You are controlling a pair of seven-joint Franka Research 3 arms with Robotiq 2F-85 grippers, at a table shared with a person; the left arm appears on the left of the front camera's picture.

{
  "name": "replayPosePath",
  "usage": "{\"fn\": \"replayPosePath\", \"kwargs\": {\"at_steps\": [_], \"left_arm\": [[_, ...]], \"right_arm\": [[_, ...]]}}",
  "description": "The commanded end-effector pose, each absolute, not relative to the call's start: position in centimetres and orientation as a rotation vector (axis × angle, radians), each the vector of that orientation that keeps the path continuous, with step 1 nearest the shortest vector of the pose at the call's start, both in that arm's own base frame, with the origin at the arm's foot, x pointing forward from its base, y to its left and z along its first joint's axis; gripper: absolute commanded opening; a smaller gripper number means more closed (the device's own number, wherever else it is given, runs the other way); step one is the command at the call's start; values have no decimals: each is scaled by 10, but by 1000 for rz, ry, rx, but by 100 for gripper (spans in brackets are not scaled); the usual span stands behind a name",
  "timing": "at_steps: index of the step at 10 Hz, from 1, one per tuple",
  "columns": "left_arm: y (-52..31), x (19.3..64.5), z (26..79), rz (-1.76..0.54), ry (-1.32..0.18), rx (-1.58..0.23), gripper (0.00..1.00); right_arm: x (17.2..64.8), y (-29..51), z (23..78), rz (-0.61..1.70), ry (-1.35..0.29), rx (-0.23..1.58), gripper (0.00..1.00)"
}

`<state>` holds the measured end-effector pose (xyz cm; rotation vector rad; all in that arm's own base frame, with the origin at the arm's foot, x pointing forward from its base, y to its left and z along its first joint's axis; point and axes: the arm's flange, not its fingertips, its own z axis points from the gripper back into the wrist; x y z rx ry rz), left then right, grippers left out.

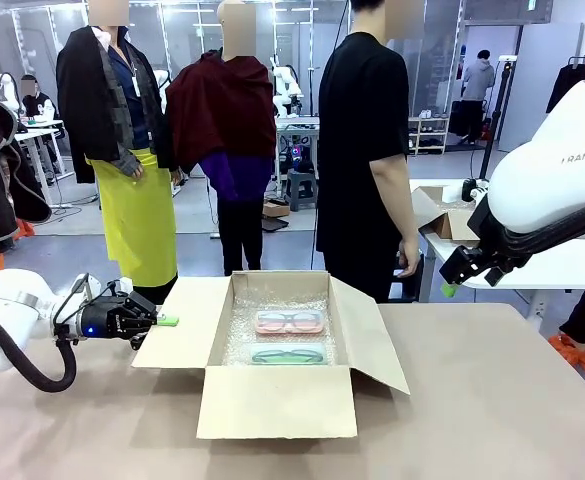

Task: Pack the glasses set securely to prepare it for shipping.
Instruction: Position the Package Box on the left side of the table.

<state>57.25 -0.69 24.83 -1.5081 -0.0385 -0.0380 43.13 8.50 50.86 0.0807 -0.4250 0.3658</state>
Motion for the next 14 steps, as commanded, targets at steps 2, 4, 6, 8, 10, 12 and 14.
{"fn": "replayPosePath", "kwargs": {"at_steps": [2,4,6,8,10,12,14], "left_arm": [[-8,572,248,-29,-31,-1507,0],[-8,572,248,-29,-31,-1507,0],[-7,573,248,-37,-38,-1508,3],[25,569,256,-105,-36,-1487,3],[70,568,257,-89,-36,-1460,3],[116,565,264,-46,-66,-1444,3],[169,559,275,-50,-50,-1447,3]], "right_arm": [[432,84,510,388,-433,80,100],[432,84,510,388,-433,80,100],[432,84,510,388,-433,80,100],[432,84,510,388,-433,80,100],[432,84,510,388,-433,80,100],[432,84,510,388,-433,80,100],[432,84,510,388,-433,80,100]]}}
